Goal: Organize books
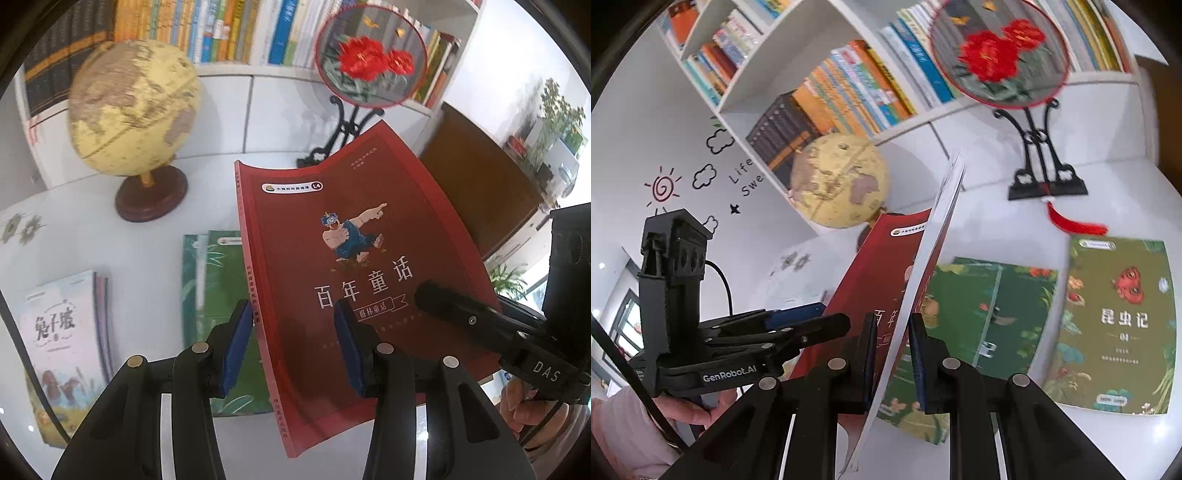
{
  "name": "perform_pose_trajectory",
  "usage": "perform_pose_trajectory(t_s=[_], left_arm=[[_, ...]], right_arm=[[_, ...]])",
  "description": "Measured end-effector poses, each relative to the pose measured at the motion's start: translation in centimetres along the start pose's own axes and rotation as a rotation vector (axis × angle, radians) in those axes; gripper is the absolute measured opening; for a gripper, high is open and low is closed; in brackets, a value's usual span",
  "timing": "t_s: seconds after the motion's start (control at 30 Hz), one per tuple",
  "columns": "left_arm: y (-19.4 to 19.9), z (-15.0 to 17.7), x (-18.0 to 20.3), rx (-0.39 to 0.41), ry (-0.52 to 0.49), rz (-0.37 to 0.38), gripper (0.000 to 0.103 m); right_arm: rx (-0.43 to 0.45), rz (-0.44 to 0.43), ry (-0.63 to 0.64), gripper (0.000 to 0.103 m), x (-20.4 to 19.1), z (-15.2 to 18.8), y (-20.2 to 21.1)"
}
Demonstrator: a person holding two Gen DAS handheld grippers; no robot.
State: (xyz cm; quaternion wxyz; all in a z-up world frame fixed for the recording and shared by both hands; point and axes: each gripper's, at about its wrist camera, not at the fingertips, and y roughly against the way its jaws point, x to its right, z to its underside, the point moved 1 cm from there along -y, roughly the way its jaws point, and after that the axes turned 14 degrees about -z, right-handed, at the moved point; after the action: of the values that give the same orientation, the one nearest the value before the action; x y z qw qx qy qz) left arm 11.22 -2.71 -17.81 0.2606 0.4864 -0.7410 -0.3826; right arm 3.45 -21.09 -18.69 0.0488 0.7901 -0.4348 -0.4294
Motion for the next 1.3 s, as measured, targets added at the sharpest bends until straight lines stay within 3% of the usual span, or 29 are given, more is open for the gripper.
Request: perform_pose_trajectory(t_s=[0.3, 0.9, 1.3], left_arm=[[2.9, 0.4, -6.3, 0.048, 0.064, -0.064, 0.041], [6.1, 3.9, -20.5, 0.068, 0.165, -0.184, 0.041], [5.7, 6.0, -25.6, 0.049, 0.197, -0.201, 0.041]], right_arm=[[-0.033, -0.055, 0.031, 0.017, -4.1, -0.6, -3.8], [-0.116, -0.177, 0.055, 0.017, -14.2, 0.8, -16.1], [-0.159, -0.192, 0.032, 0.017, -17.2, 2.8, -21.3]])
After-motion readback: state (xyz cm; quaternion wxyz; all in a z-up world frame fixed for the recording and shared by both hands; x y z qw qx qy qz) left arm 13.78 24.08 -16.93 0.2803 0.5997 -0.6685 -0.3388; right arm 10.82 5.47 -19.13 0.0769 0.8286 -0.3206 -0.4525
